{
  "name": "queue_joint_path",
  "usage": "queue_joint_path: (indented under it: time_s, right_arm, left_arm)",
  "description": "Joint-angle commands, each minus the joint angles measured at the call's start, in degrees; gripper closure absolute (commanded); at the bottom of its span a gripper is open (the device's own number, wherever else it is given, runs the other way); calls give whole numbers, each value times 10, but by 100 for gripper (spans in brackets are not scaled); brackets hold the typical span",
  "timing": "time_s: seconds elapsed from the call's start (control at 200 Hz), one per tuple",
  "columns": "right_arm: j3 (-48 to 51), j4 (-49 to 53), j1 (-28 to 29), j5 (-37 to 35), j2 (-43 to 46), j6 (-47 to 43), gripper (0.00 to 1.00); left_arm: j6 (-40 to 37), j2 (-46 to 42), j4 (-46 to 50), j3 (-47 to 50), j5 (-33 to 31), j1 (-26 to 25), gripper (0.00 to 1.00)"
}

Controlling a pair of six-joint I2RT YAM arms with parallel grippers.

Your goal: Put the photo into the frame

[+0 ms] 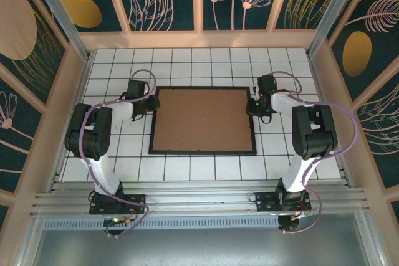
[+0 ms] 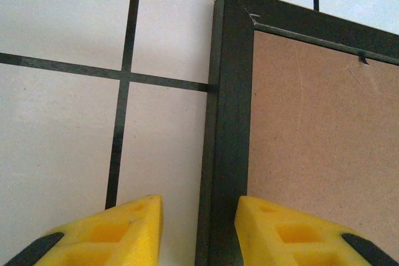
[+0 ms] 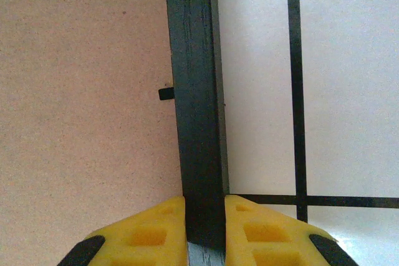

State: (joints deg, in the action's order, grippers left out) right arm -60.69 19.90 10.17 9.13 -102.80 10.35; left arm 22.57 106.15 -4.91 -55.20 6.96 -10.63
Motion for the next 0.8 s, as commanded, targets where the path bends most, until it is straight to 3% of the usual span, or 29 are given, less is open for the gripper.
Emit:
queue_joint_path:
  time_s: [0.0,0.555,0.796]
  right_arm:
    - [-4,2,16,5,-28,-7,82]
    - [-2,3,18,6,-30,-9,82]
    - [-3,3,20,7,-33,-9,82]
  left_arm:
    - [-27,29,46,-2,24,-27,59]
    - [-70,66,135,-72,-67,-79,52]
    - [-80,78,159,-85,-74,-89,49]
